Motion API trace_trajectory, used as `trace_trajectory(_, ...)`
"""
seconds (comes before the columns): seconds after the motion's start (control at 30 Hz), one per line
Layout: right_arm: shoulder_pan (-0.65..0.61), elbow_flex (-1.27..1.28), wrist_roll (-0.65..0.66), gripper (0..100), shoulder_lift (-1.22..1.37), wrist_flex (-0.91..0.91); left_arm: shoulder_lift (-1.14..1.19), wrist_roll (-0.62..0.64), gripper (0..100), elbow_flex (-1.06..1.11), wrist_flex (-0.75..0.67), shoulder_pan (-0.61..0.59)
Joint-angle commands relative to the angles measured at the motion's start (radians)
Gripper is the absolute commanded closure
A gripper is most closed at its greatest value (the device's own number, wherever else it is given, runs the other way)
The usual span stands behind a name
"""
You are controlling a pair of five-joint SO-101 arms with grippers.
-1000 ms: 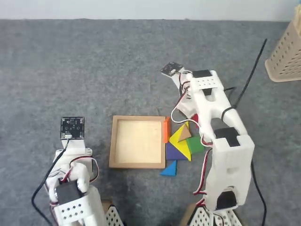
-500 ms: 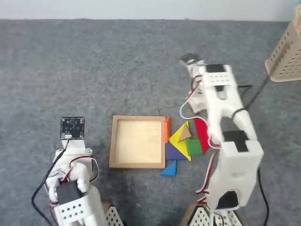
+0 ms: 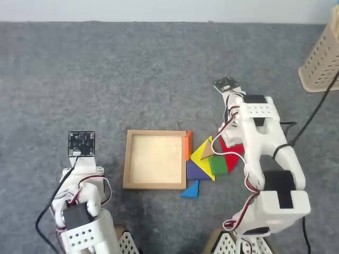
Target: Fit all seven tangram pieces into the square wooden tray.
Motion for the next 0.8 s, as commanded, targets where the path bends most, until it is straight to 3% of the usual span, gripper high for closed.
trace_trajectory(0.0,-0.01,-0.002,0.014,70.5,0.021,-0.042,-0.014,-0.005,99,-0.007,0.008,-0.005)
trace_trajectory(0.4,-0.036,0.005,-0.008,70.5,0.119,-0.028,-0.014,-0.005,99,-0.007,0.008,-0.005)
trace_trajectory(0.77,-0.061,0.176,-0.043,70.5,-0.045,-0.096,-0.014,-0.005,99,-0.007,0.008,-0.005)
